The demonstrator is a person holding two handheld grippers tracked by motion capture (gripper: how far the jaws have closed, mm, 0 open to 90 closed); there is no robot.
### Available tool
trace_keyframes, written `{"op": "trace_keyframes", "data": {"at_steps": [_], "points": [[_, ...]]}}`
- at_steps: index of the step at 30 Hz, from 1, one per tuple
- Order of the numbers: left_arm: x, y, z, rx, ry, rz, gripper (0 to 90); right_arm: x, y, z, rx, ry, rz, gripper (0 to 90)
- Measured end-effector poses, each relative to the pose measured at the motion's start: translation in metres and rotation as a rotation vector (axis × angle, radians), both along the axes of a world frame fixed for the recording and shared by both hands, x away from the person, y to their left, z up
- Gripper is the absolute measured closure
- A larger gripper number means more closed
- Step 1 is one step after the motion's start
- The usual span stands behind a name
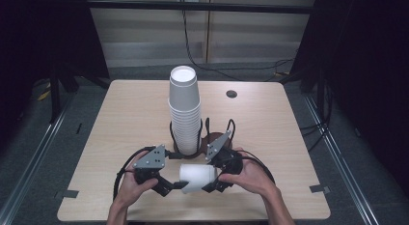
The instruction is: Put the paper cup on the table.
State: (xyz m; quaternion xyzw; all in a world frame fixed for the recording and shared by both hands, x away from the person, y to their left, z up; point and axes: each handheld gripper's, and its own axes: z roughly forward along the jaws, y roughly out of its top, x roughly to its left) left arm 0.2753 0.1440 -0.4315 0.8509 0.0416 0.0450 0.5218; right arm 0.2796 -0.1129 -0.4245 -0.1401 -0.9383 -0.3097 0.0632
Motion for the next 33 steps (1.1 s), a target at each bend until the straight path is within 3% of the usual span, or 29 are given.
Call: {"op": "trace_keyframes", "data": {"at_steps": [7,12,21,25,33], "points": [[0.000,0.010,-0.001,-0.053,0.017,0.036,15.5,0.002,-0.010,-0.003,0.024,-0.012,-0.048,23.4],[-0.001,0.018,-0.004,-0.087,0.033,0.053,15.5,0.001,-0.018,-0.003,0.076,-0.031,-0.089,23.4],[-0.005,0.023,-0.012,-0.123,0.048,0.085,15.5,-0.003,-0.023,-0.009,0.160,-0.051,-0.134,23.2],[-0.004,0.024,-0.015,-0.108,0.047,0.097,15.5,-0.005,-0.024,-0.010,0.187,-0.051,-0.148,23.2],[-0.005,0.030,-0.021,-0.149,0.066,0.114,15.4,-0.008,-0.028,-0.020,0.274,-0.067,-0.175,23.2]]}}
